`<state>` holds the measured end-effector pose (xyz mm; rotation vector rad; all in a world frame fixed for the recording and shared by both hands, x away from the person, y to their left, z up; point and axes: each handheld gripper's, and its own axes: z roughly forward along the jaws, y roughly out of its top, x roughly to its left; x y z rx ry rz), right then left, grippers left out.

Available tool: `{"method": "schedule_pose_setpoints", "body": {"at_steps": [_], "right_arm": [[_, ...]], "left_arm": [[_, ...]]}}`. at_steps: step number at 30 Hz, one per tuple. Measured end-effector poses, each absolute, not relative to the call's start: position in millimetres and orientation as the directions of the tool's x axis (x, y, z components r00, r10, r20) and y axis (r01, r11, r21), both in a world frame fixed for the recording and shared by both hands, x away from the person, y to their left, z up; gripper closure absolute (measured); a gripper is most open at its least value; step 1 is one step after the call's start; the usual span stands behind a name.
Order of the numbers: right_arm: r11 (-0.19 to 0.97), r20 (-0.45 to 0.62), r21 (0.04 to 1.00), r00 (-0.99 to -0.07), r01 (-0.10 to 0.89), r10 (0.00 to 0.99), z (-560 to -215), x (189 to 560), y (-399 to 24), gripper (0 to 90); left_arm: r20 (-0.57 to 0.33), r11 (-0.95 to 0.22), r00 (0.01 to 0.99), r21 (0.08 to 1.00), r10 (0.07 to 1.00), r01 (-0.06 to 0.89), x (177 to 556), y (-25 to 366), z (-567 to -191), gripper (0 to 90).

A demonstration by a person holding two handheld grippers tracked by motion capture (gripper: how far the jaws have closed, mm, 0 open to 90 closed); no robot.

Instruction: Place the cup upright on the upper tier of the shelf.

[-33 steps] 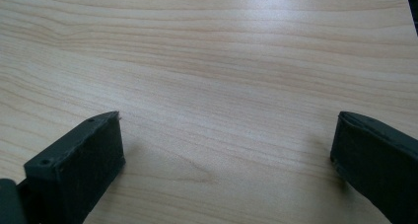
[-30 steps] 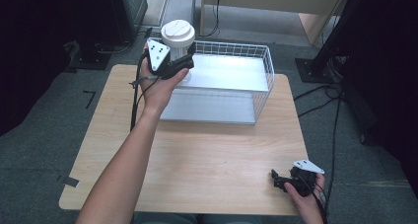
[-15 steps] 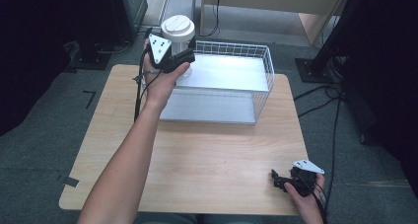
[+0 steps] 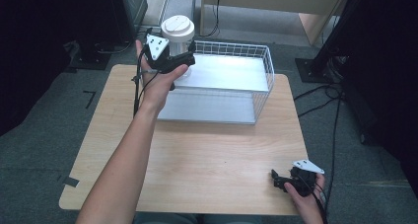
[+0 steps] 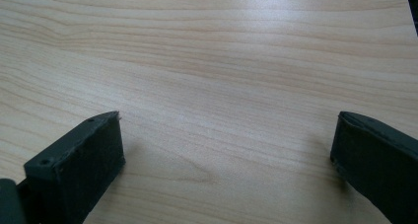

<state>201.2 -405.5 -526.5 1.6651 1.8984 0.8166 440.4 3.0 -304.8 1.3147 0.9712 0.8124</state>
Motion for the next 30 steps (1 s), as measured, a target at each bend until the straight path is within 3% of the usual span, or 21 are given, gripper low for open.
{"method": "schedule_pose_setpoints", "body": {"at_steps": [16,30], "right_arm": [[0.082,0.028,0.708,-0.143,0.701,0.989,-526.5,201.2,-405.5,0.0],[0.078,0.030,0.707,-0.141,0.703,0.990,-526.4,201.1,-405.3,0.0]], "left_arm": [[-0.102,0.089,0.411,0.995,0.906,0.051,416.8,17.3,-315.6,0.0],[-0.082,0.057,0.458,0.996,0.885,0.068,374.4,29.9,-318.0,0.0]]}}
